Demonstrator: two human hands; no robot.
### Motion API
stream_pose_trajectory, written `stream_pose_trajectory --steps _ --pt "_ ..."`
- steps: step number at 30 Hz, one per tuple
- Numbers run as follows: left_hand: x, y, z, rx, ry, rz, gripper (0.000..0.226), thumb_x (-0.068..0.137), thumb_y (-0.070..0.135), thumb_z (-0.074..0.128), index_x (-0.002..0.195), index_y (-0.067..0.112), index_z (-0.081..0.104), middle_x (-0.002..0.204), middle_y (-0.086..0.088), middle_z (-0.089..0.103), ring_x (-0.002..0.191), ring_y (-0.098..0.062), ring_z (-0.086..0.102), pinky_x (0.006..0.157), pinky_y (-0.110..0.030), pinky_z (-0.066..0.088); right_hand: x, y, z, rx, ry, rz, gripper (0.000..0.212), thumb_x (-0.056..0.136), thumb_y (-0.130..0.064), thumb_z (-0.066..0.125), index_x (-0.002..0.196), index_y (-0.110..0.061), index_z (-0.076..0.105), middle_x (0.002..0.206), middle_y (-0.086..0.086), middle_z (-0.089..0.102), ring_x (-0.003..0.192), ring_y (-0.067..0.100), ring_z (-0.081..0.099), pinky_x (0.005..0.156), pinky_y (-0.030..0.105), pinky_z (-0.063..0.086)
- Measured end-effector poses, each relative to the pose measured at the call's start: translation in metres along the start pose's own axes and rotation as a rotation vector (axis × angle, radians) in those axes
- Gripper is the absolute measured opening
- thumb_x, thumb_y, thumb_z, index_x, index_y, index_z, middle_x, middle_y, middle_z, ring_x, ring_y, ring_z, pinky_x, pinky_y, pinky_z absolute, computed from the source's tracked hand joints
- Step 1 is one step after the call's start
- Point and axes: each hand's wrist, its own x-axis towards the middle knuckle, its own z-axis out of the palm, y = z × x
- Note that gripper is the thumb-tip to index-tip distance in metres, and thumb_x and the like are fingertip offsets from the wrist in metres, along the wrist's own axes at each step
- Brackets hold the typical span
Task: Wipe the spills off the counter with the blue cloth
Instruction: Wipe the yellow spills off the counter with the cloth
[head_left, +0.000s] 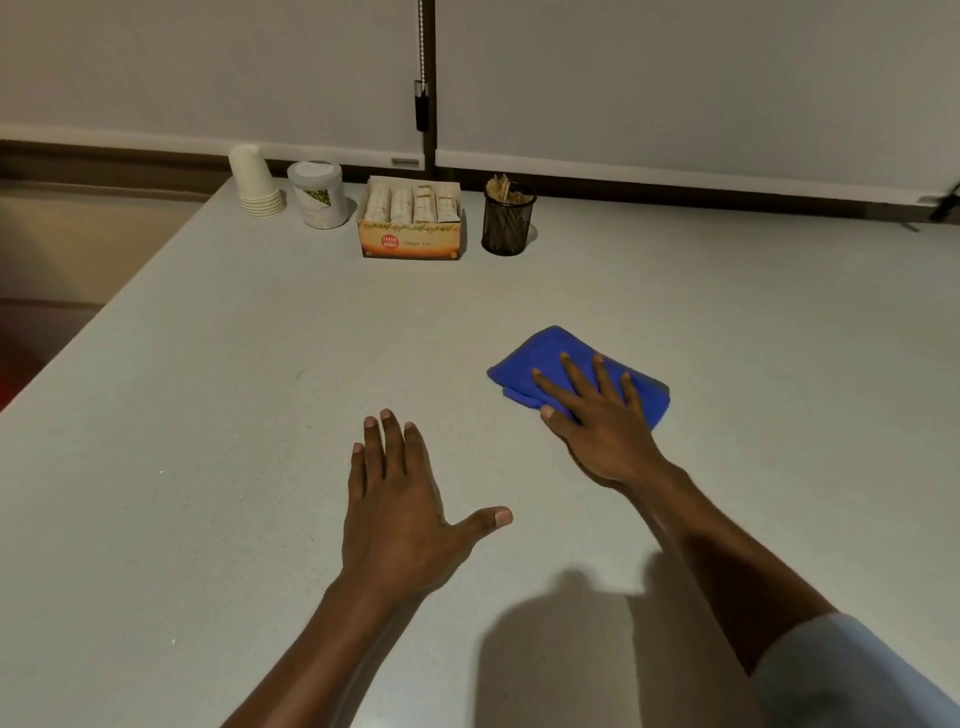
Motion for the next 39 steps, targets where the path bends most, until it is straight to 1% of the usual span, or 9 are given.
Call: stream_pose_trajectory --steps 3,7,13,17,20,24,28,33,39 --pt "-0.001 0.007 0.002 0.020 -0.036 0.061 0.155 0.069 0.108 0.039 0.171 0.005 -0.016 0.177 -0.018 -0.033 0.163 -0.033 -0.036 0.136 -0.048 -0.017 -0.016 -0.026 0.009 -0.011 -0.009 -0.082 0.054 0.109 -0.058 0.023 0.162 -0.057 0.009 0.176 -0.015 -0.008 0.163 0.026 -0.019 0.129 0.058 -0.012" --pt "-0.010 0.020 0.013 0.026 -0.066 0.120 0.160 0.064 0.111 0.036 0.170 0.006 -0.023 0.176 -0.018 -0.035 0.163 -0.031 -0.037 0.135 -0.048 -0.019 -0.072 -0.030 0.026 -0.011 0.018 -0.219 0.053 0.109 -0.061 0.019 0.161 -0.060 0.005 0.176 -0.019 -0.009 0.161 0.018 -0.024 0.127 0.049 -0.020" --pt "-0.015 0.018 0.011 0.040 -0.079 0.110 0.159 0.063 0.114 0.023 0.168 0.004 -0.024 0.175 -0.017 -0.038 0.162 -0.029 -0.039 0.137 -0.049 -0.017 -0.085 0.063 -0.007 0.008 0.093 0.208 0.053 0.110 -0.055 0.029 0.161 -0.056 0.015 0.177 -0.015 0.000 0.164 0.024 -0.009 0.130 0.057 -0.004" --pt "-0.017 0.023 0.011 0.042 -0.099 0.115 0.157 0.068 0.109 0.035 0.169 0.003 -0.023 0.174 -0.019 -0.039 0.162 -0.031 -0.039 0.137 -0.049 -0.016 -0.071 0.066 -0.011 0.018 0.105 0.409 0.056 0.109 -0.059 0.019 0.164 -0.052 0.010 0.178 -0.007 -0.003 0.164 0.029 -0.012 0.129 0.060 -0.009" --pt "-0.021 0.027 0.016 0.027 -0.097 0.153 0.160 0.067 0.109 0.041 0.167 0.004 -0.027 0.173 -0.018 -0.041 0.161 -0.030 -0.040 0.136 -0.047 -0.018 -0.082 0.033 0.006 -0.012 0.116 0.304 0.056 0.108 -0.059 0.016 0.163 -0.053 0.006 0.177 -0.009 -0.008 0.163 0.029 -0.015 0.129 0.058 -0.011" --pt "-0.023 0.029 0.021 0.025 -0.097 0.160 0.166 0.055 0.116 0.025 0.167 0.006 -0.029 0.172 -0.016 -0.044 0.160 -0.028 -0.043 0.132 -0.043 -0.024 -0.115 0.034 0.018 -0.002 0.083 0.155 0.055 0.105 -0.063 0.016 0.160 -0.061 0.006 0.175 -0.020 -0.009 0.162 0.019 -0.020 0.131 0.052 -0.011" --pt "-0.024 0.025 0.023 0.028 -0.096 0.152 0.162 0.058 0.117 0.024 0.167 0.009 -0.029 0.172 -0.013 -0.043 0.160 -0.027 -0.043 0.134 -0.044 -0.020 -0.092 0.079 -0.003 0.026 0.124 0.316 0.055 0.108 -0.060 0.023 0.162 -0.056 0.014 0.177 -0.013 0.000 0.164 0.023 -0.010 0.131 0.055 -0.008" --pt "-0.027 0.027 0.021 0.031 -0.085 0.154 0.161 0.060 0.116 0.025 0.168 0.008 -0.026 0.174 -0.013 -0.041 0.161 -0.026 -0.041 0.137 -0.046 -0.016 -0.012 0.085 -0.016 0.036 0.096 0.454 0.058 0.108 -0.061 0.020 0.165 -0.049 0.013 0.179 -0.001 -0.002 0.163 0.032 -0.013 0.128 0.062 -0.012" --pt "-0.027 0.025 0.021 0.022 -0.080 0.157 0.160 0.060 0.116 0.027 0.169 0.010 -0.026 0.174 -0.010 -0.041 0.161 -0.024 -0.041 0.138 -0.045 -0.015 0.045 -0.001 -0.010 0.036 -0.012 0.160 0.057 0.109 -0.059 0.024 0.165 -0.049 0.012 0.178 -0.002 -0.004 0.163 0.034 -0.014 0.128 0.061 -0.012"
